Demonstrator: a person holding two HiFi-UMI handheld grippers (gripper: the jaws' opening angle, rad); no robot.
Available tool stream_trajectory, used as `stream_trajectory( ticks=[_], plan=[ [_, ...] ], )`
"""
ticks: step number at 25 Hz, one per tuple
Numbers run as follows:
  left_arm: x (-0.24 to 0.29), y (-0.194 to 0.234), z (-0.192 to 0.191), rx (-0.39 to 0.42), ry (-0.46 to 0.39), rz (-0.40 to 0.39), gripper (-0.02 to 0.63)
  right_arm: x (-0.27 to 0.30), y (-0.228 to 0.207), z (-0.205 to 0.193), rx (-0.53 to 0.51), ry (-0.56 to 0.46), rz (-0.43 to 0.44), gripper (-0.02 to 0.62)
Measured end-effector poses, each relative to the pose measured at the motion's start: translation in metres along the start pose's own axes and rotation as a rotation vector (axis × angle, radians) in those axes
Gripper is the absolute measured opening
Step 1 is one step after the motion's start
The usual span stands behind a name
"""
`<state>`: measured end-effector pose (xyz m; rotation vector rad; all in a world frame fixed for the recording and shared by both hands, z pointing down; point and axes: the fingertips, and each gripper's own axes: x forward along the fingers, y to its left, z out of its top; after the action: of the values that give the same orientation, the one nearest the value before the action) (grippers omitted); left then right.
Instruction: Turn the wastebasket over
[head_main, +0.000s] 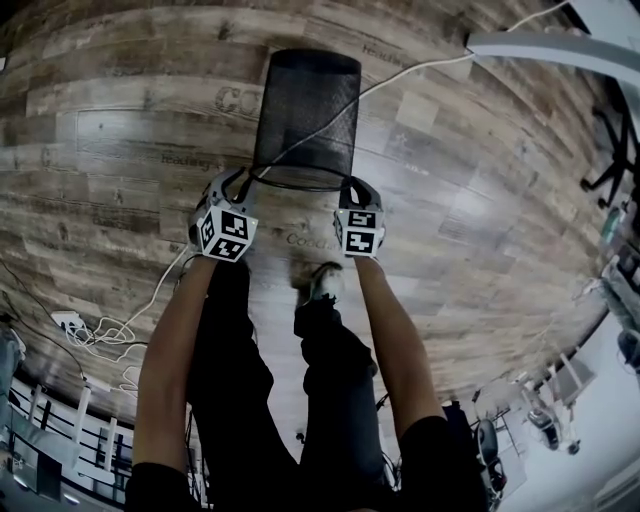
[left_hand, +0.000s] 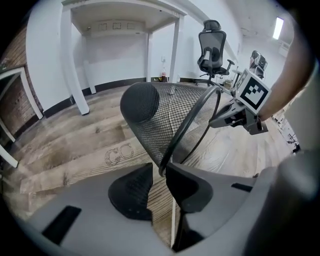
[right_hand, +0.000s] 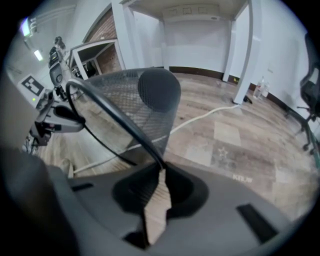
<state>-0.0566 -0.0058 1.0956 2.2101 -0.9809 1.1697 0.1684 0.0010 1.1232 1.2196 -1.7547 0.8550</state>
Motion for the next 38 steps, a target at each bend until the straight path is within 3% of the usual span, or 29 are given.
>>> stream_trajectory(
  ticks=[12,27,38],
  plan=[
    [0.01,-0.004,0.007,0.062,0.007,0.005,0.08,0.001,0.001,0.001,-0.007,-0.002,0.012,0.058],
    [-0.019,0.001,0.019,0.003,0.01,0.008,0.066,-0.032,0.012,0.017,-0.051,0.0,0.058,0.055],
    [-0.089,0.01,0.032,-0.104,0.042,-0.08,0.066,-0.092,0.043,0.048,-0.033,0.054,0.129,0.054]
  ],
)
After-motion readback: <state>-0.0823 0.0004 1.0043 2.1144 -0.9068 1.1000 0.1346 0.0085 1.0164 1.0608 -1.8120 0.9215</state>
